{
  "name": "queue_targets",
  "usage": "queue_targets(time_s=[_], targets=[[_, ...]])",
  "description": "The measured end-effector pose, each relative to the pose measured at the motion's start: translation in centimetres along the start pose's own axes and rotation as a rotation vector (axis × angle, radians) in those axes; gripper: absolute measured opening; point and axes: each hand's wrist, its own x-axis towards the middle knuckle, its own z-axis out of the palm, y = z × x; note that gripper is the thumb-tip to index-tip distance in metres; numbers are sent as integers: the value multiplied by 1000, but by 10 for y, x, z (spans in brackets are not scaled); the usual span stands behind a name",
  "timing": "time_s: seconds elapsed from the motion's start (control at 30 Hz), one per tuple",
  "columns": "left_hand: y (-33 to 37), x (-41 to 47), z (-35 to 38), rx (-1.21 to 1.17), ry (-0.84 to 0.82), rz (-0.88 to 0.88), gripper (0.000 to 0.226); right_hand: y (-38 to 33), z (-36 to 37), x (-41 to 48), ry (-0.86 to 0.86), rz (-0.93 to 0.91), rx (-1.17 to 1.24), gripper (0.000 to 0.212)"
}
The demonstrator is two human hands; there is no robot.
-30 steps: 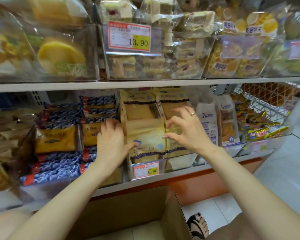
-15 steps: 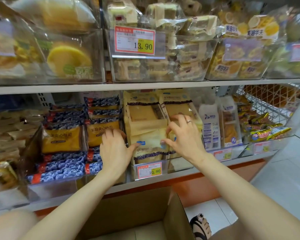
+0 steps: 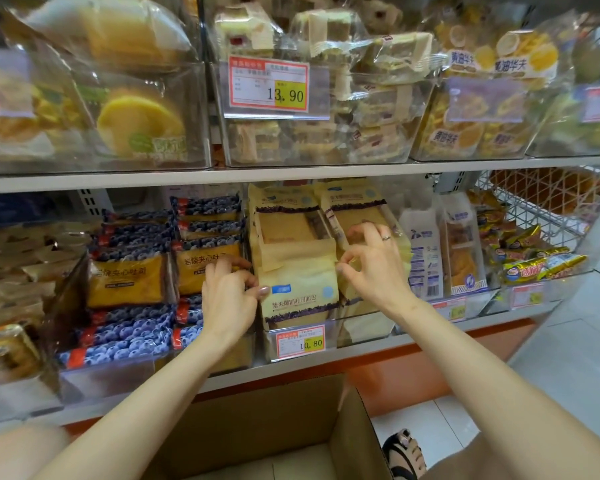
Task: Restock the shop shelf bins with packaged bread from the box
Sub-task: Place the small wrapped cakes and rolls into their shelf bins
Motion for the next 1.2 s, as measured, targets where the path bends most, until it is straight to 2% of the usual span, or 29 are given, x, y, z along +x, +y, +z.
queue_targets(time_s=[0.17, 0.3, 0.4, 0.5, 0.63, 0.77, 0.87, 0.97, 1.07, 1.13, 1.2], targets=[[-1, 0, -4, 2, -58, 34, 13, 6, -2, 2, -22, -50, 7, 9], [2, -4, -4, 17, 3, 44, 25, 6, -6, -2, -8, -52, 117, 6], [8, -3, -5, 38, 68, 31, 33, 7, -17, 0, 69, 1, 210, 14], [14, 5, -4, -30, 36, -50, 39, 16, -24, 2, 133, 109, 138, 31], [18, 13, 3, -111, 51, -41, 27, 30, -27, 3, -43, 255, -85, 50], [11, 19, 3, -212, 40, -49, 14, 28, -21, 4, -119, 192, 57, 43], [8, 19, 1, -249, 0, -59, 14, 28, -17, 7, -121, 192, 14, 44], [13, 17, -5, -125, 87, -14, 37, 23, -15, 8, 2, 56, -147, 60], [14, 23, -9, 6, 129, 250, 58, 4, -9, 11, -10, -199, -97, 61], [6, 27, -6, 176, 60, 389, 60, -12, 0, 12, -49, -322, -124, 61], [-2, 30, -4, 285, -57, 360, 69, -16, 9, 13, -95, -369, -182, 71]])
